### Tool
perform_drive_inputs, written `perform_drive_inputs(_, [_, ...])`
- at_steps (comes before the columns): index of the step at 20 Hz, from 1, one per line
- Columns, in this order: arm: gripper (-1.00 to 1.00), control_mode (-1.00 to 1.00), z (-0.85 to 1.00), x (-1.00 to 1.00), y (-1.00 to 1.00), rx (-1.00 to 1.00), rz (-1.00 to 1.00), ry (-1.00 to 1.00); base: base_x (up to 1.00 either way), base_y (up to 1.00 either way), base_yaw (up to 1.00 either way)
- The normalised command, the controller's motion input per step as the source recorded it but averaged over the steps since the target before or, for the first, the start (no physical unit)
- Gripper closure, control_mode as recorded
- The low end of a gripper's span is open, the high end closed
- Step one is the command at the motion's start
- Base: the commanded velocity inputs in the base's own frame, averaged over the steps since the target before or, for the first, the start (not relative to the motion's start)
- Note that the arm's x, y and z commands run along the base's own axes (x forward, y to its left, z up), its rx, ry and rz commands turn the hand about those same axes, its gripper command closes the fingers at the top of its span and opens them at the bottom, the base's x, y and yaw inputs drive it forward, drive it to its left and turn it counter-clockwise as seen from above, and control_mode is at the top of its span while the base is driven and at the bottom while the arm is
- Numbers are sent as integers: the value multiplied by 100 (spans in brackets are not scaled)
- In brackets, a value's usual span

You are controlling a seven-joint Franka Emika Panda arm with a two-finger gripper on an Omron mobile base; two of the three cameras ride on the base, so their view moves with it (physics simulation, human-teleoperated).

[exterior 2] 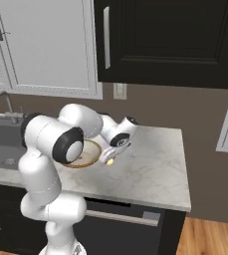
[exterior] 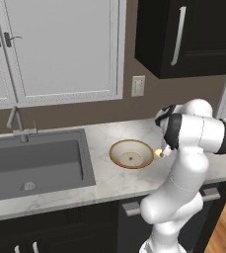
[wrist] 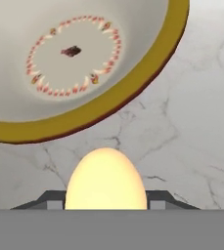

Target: Gather the eggs and milk located in the vicinity of the sink area and place them right next to the bowl.

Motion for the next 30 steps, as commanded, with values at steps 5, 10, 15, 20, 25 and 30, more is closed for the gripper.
perform_drive_inputs(5, [100, -100, -1, 13, 0, 0, 18, 1, 0, 0, 0])
perform_drive_inputs(10, [100, -100, -10, 7, 0, 0, 17, 1, 0, 0, 0])
perform_drive_inputs(15, [100, -100, -21, 2, 1, 2, 16, 0, 0, 0, 0])
perform_drive_inputs(20, [100, -100, -17, 0, 3, 1, 14, 0, 0, 0, 0])
perform_drive_inputs(25, [100, -100, -10, 0, 8, 0, 10, 0, 0, 0, 0])
perform_drive_inputs(30, [100, -100, -4, 0, 20, 0, 1, 0, 0, 0, 0])
